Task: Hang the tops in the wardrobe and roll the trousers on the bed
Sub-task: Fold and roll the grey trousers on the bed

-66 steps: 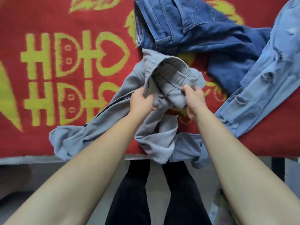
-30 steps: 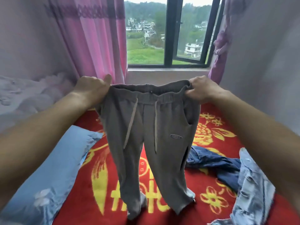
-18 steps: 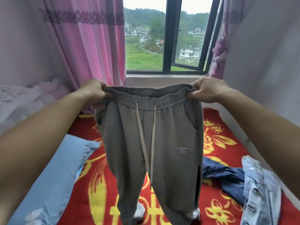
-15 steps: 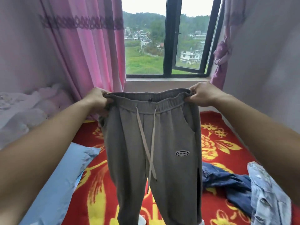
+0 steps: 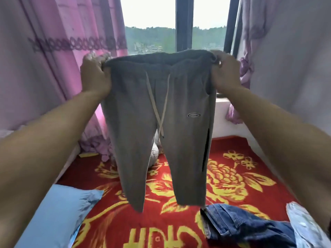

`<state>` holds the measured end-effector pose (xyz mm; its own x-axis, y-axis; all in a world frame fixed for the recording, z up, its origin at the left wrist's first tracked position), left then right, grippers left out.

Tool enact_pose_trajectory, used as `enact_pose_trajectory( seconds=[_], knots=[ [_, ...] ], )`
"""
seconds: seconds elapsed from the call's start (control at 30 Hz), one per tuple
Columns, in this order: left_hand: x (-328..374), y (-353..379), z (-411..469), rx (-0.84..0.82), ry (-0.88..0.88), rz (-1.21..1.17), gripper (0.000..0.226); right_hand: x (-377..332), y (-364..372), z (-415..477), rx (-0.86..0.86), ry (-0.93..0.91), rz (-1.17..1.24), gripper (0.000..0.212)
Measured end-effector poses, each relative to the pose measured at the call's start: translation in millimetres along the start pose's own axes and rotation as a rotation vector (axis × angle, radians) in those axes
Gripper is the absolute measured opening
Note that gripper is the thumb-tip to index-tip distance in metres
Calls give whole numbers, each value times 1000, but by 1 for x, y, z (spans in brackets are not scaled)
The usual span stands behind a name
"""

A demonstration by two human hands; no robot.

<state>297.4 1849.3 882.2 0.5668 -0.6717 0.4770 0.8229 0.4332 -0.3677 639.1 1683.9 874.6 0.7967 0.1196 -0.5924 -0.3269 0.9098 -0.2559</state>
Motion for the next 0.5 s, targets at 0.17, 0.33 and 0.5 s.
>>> enact_pose_trajectory(
  seconds=[0.17,0.33,0.5],
  knots=[
    [14,-25,-12,-48,32,16,42,-12,-23,-4,6,-33,-106,40],
    [-23,-22,-122,-193,27,77,41,22,-17,-109,-110,61,-104,35],
    [-95,7,-296,-554,85,401,37,103,9,-286,-446,160,-312,32]
  ],
)
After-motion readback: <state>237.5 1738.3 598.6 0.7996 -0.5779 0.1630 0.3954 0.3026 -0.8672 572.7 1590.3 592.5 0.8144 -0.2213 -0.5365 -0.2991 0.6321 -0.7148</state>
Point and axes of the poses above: each hand's wrist, its own z-axis towards the middle knuckle, its own y-axis out of the palm, x = y × z, the point moved 9 cm from there along z, towards the middle knuckle, and after that the axes turned 5 degrees about x, right-handed, at the moved point
